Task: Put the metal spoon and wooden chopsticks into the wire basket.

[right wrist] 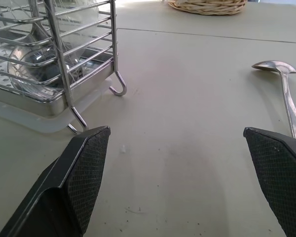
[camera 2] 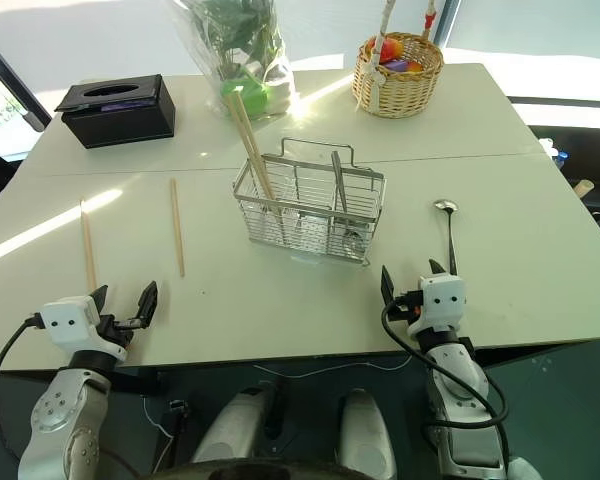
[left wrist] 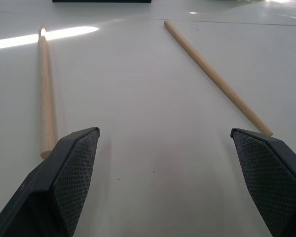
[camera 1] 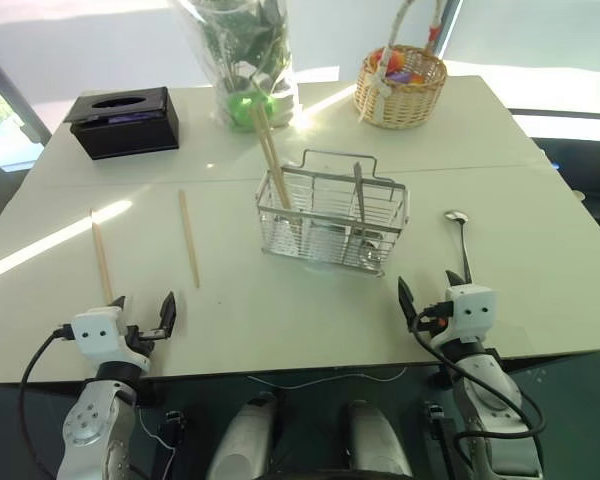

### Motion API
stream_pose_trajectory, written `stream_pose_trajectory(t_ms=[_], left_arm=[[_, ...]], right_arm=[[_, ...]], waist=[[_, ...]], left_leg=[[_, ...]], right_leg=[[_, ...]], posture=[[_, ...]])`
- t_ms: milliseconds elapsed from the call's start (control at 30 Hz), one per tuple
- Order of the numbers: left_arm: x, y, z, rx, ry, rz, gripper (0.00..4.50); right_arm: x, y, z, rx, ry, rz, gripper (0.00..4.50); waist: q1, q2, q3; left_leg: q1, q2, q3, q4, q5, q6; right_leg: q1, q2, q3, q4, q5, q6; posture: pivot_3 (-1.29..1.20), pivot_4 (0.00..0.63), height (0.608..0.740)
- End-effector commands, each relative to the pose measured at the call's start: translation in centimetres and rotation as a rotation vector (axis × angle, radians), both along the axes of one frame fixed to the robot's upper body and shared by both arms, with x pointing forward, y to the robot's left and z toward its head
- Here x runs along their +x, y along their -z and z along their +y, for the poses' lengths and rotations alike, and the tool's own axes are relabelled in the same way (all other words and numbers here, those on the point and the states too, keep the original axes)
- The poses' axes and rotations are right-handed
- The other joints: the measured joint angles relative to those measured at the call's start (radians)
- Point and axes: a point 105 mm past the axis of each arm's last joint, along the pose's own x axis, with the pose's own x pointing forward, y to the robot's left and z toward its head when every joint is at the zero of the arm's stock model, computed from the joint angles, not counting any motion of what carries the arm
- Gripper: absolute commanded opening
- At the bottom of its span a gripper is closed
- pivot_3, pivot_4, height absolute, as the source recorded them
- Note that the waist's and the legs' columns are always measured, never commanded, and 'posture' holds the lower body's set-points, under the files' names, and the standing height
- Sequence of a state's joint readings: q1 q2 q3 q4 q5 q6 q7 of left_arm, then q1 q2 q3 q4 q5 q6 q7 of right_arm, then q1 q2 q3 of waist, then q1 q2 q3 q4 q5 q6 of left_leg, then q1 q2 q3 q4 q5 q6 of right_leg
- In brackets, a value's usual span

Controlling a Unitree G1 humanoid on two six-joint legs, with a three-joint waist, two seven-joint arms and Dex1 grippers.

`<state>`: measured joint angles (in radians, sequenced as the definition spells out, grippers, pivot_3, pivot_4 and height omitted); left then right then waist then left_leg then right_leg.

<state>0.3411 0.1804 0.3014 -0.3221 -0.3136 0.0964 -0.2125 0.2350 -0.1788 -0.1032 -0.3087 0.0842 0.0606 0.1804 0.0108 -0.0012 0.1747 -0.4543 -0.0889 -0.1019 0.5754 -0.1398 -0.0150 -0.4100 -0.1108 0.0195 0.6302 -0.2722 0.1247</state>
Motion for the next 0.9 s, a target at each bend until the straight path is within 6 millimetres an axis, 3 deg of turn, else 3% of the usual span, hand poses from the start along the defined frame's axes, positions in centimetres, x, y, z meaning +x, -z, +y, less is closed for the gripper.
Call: stream_pose_trajectory(t_ms=[33, 233, 400, 600, 767, 900], left_arm=[[-0.1, -1.7, 0.4, 0.037, 0.023, -0.046, 4.5], [0.7, -7.2, -1.4, 0.14, 0.415, -0.117, 4.5], [0.4, -11.0, -3.8, 0.215, 0.82, -0.043, 4.5], [-0.2, -15.1, -5.9, 0.101, 1.183, 0.056, 4.5], [0.2, -15.9, -7.1, 0.066, 1.307, 0.078, 4.5], [0.8, -16.0, -7.7, 0.047, 1.329, 0.056, 4.5]], right_arm=[[0.1, -1.1, 0.0, -0.001, -0.002, -0.04, 4.47], [0.4, -1.7, -0.5, -0.01, 0.006, -0.055, 4.47], [0.8, -2.4, -1.3, -0.003, 0.033, -0.066, 4.47], [1.1, -3.7, -2.0, 0.008, 0.075, -0.097, 4.47], [1.5, -5.4, -3.5, 0.026, 0.166, -0.095, 4.47], [2.3, -6.1, -5.0, 0.029, 0.249, 0.003, 4.47]], waist=[[0.0, 0.0, 0.0], [0.0, 0.0, 0.0], [-0.003, 0.002, 0.0], [-0.006, 0.004, 0.0], [-0.019, 0.004, 0.001], [-0.024, 0.004, 0.001]], left_leg=[[0.0, 0.0, 0.0, 0.0, 0.0, 0.0], [0.0, 0.0, -0.001, 0.0, 0.0, 0.0], [0.001, 0.0, 0.0, -0.001, 0.0, 0.0], [0.008, 0.001, 0.0, -0.002, 0.0, 0.0], [0.01, 0.001, 0.0, -0.005, 0.0, 0.0], [0.01, 0.001, 0.0, -0.006, 0.001, -0.001]], right_leg=[[0.0, 0.0, 0.0, 0.0, 0.0, 0.0], [0.0, 0.0, -0.001, 0.001, 0.0, 0.0], [0.0, 0.003, 0.001, 0.002, 0.0, -0.001], [0.001, 0.005, 0.003, 0.002, -0.001, -0.003], [0.001, 0.003, 0.003, 0.002, -0.002, -0.004], [0.001, 0.003, 0.003, 0.002, -0.002, -0.004]], posture=[[0.0, 0.15, 0.74], [0.0, 0.15, 0.74], [0.0, 0.15, 0.74], [0.0, 0.15, 0.74], [0.0, 0.15, 0.74], [0.0, 0.15, 0.74]])
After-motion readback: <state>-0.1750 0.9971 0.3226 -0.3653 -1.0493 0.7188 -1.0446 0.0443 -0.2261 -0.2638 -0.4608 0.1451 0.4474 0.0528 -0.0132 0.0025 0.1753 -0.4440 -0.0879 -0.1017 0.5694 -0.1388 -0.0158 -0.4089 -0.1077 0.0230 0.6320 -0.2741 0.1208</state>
